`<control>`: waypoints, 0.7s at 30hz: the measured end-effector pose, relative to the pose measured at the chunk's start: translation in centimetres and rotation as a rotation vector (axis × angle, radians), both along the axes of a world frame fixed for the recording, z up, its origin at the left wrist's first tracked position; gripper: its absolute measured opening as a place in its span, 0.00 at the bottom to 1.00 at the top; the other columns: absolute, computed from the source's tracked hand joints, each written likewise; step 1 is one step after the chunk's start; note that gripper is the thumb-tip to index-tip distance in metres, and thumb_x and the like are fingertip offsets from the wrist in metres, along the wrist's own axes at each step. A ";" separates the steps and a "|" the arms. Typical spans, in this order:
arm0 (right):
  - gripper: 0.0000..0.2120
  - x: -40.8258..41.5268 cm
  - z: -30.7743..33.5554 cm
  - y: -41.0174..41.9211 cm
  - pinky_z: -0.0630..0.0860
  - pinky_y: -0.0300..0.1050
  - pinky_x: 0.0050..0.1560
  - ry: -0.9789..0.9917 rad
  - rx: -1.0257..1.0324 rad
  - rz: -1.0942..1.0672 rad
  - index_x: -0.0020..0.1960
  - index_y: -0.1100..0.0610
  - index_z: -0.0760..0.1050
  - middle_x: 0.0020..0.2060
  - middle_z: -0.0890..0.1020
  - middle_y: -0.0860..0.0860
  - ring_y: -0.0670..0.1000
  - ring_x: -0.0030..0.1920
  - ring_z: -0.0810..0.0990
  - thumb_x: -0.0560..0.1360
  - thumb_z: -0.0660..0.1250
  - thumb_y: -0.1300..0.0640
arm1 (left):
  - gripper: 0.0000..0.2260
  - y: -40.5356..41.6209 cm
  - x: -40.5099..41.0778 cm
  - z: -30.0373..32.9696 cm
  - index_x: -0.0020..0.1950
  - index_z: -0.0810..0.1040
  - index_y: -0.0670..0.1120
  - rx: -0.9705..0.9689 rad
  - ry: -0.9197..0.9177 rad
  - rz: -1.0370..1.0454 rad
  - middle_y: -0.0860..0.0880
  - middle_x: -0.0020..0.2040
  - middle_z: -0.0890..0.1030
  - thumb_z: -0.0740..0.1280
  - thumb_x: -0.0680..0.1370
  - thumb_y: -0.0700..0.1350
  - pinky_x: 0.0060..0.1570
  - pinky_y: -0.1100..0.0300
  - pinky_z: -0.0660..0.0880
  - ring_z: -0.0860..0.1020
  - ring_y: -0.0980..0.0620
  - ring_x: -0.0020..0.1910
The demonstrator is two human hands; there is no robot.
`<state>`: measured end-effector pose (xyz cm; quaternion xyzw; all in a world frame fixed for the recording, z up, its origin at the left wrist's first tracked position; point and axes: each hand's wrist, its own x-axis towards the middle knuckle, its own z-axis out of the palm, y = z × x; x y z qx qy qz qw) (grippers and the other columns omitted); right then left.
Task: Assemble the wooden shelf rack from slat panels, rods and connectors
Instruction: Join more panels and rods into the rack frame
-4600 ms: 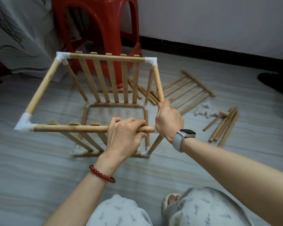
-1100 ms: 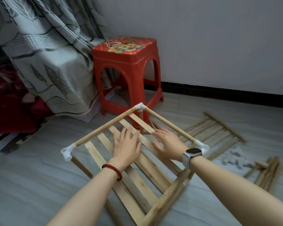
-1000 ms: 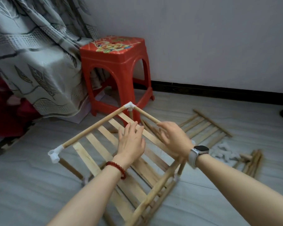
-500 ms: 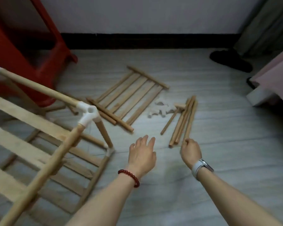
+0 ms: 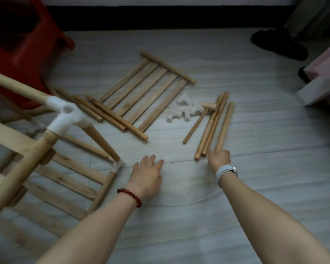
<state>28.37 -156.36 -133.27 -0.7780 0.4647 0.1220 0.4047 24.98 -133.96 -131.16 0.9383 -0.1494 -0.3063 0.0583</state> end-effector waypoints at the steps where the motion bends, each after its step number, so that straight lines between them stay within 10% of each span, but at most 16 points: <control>1: 0.20 -0.2 0.6 0.4 0.72 0.50 0.51 -0.028 0.086 -0.074 0.62 0.69 0.65 0.57 0.76 0.65 0.63 0.54 0.77 0.77 0.60 0.56 | 0.23 0.0 0.3 1.3 0.76 0.57 0.49 0.000 -0.044 -0.035 0.44 0.77 0.53 0.55 0.81 0.48 0.72 0.45 0.55 0.52 0.44 0.75; 9: 0.05 -3.5 12.4 7.4 0.66 0.41 0.28 -0.449 0.277 -0.023 0.51 0.61 0.65 0.35 0.69 0.53 0.50 0.30 0.67 0.77 0.57 0.60 | 0.16 2.9 -1.6 16.6 0.69 0.68 0.48 -0.147 -0.486 -0.258 0.47 0.72 0.64 0.55 0.81 0.46 0.60 0.51 0.69 0.66 0.48 0.68; 15: 0.05 -6.8 23.9 16.1 0.65 0.44 0.31 -0.653 0.204 0.668 0.46 0.55 0.66 0.35 0.72 0.50 0.49 0.32 0.71 0.80 0.58 0.55 | 0.12 13.1 -6.8 26.1 0.60 0.77 0.45 -0.235 -0.679 -0.089 0.47 0.58 0.76 0.59 0.79 0.43 0.50 0.49 0.74 0.75 0.46 0.55; 21: 0.06 -12.0 26.8 25.5 0.72 0.54 0.46 -0.631 -0.093 1.417 0.49 0.56 0.66 0.43 0.75 0.54 0.56 0.43 0.74 0.80 0.57 0.54 | 0.16 27.6 -15.4 25.1 0.67 0.73 0.48 -0.056 -0.556 0.306 0.49 0.64 0.75 0.58 0.80 0.43 0.60 0.52 0.70 0.71 0.49 0.63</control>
